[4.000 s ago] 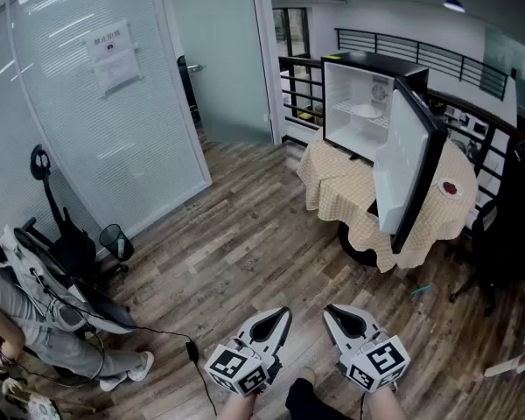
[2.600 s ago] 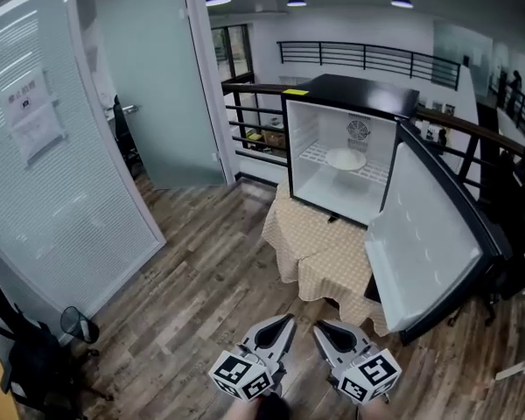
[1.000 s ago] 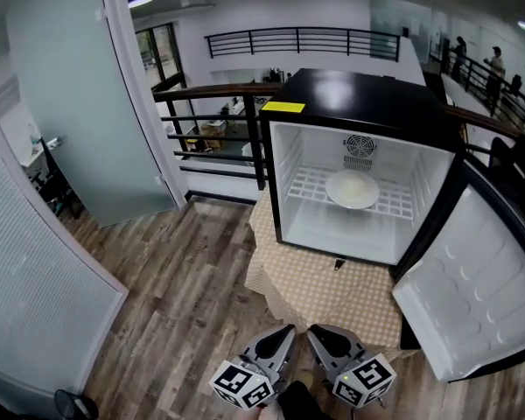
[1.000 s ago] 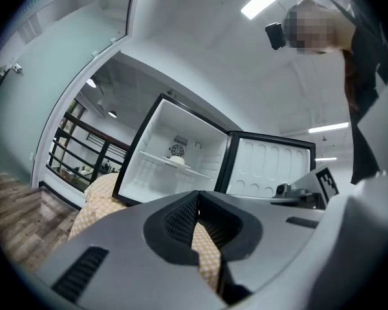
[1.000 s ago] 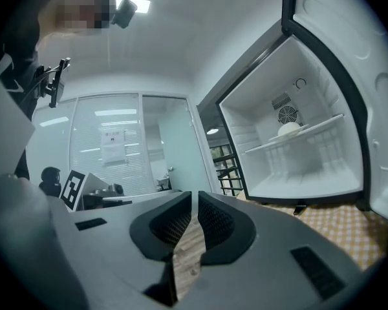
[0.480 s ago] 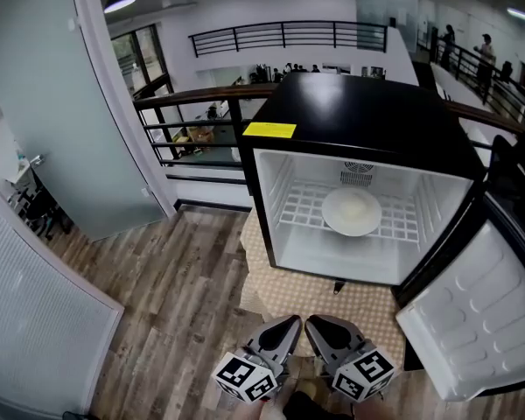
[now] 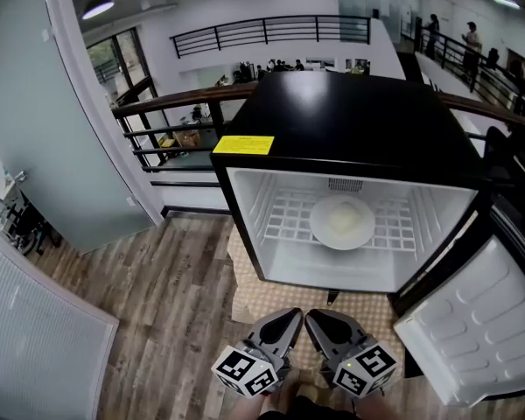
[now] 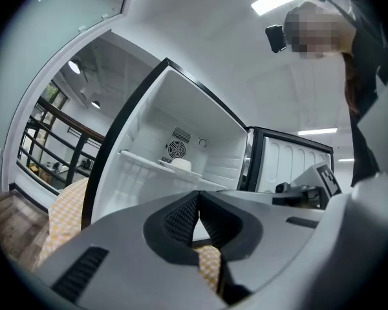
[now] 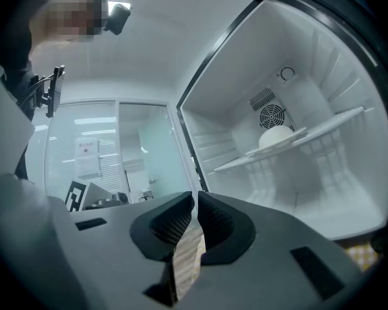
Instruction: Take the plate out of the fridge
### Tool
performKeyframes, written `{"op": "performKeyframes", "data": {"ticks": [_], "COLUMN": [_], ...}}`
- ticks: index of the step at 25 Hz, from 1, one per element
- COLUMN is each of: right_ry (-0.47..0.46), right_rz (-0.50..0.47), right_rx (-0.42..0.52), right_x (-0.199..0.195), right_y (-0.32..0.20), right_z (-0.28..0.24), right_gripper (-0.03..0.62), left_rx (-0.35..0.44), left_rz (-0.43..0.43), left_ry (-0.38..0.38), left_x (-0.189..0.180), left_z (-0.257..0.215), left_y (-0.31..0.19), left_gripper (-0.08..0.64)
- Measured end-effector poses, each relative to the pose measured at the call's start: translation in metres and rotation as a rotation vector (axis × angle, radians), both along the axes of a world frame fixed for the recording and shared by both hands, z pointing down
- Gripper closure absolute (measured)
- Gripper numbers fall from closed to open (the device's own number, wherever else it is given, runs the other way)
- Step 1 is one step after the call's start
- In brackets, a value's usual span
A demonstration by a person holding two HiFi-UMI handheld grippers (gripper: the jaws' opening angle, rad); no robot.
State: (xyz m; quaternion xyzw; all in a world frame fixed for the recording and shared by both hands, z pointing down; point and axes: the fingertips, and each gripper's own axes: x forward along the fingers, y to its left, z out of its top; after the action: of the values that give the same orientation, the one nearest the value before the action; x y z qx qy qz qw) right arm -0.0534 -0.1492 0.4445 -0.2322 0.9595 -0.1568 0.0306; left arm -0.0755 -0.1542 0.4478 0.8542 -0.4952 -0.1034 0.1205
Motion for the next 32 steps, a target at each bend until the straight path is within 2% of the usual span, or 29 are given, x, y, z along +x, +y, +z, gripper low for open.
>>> {"op": "performKeyframes", "data": {"ticks": [11,25,29,32], "right_ry": [-0.076,-0.162,-0.217,-0.293], "right_rz": [0.12,0.346,0.434,0.502], "right_rx": [-0.106,-0.217,-0.291,-0.372], "right_x": [0.014,0.02,0.032,0.046], "right_y": [-0.033,-0.081,-0.097,-0.111], "right_z": [0.001,-0.008,-0.006,-0.008], "right_gripper": [0.543,0.543,0.541,0.541], "left_rx": [-0.016,-0.006,-0.008,-0.009], "left_rz": [0.096,0.261,0.29,0.299], "left_ry": [0.001,-0.009,-0.003,0.005], "left_x": [0.015,0.018,0.017,0.015], "left_z": [0.0,-0.011,-0.01,-0.01], "left_y": [-0.03,-0.076,-0.084,-0.09], "left_gripper": [0.551,0.551,0.551,0.551]}}
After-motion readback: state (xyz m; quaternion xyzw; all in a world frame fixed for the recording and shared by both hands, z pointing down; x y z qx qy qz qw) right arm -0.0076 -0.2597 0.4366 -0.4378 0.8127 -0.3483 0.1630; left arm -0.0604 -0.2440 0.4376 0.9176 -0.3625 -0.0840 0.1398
